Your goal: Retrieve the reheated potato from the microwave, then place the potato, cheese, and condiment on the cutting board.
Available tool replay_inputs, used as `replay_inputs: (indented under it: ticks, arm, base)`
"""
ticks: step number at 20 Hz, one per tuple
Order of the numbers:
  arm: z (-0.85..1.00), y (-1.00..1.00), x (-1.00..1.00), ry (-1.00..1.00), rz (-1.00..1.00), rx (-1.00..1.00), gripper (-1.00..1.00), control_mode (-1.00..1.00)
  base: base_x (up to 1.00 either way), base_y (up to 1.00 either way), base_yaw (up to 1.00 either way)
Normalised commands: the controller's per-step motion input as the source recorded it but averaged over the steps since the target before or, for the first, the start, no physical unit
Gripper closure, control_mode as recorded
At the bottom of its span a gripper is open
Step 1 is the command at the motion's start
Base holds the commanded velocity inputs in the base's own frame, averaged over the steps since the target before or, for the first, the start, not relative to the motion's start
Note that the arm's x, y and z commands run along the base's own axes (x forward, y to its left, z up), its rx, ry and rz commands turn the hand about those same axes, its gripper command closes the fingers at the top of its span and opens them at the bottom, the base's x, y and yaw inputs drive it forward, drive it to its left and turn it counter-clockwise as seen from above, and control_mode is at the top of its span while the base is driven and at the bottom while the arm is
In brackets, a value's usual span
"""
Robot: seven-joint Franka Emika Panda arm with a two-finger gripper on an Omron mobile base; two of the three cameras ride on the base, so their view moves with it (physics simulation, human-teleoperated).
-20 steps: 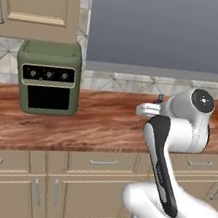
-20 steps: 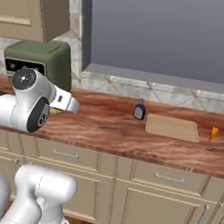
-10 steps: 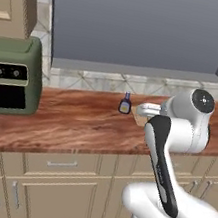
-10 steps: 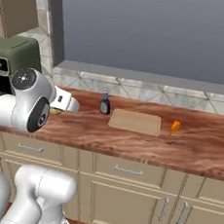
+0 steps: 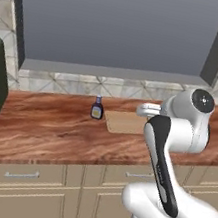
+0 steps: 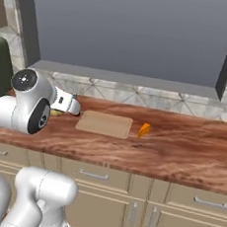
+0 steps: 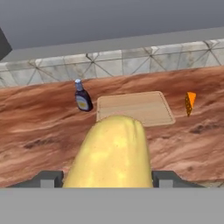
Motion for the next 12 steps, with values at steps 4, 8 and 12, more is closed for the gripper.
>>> replay_inputs:
  ticks: [4,8,12]
  arm:
    - [0.0,0.0,0.0,0.0,0.0,0.0,1.0,1.0]
    - [0.0,0.0,0.0,0.0,0.0,0.0,1.0,1.0]
    - [0.0,0.0,0.0,0.0,0.0,0.0,1.0,1.0]
  base:
    - [0.49,-0.54,0.0]
    - [0.46,-0.32,0.0]
    - [0.49,-0.15,-0.01]
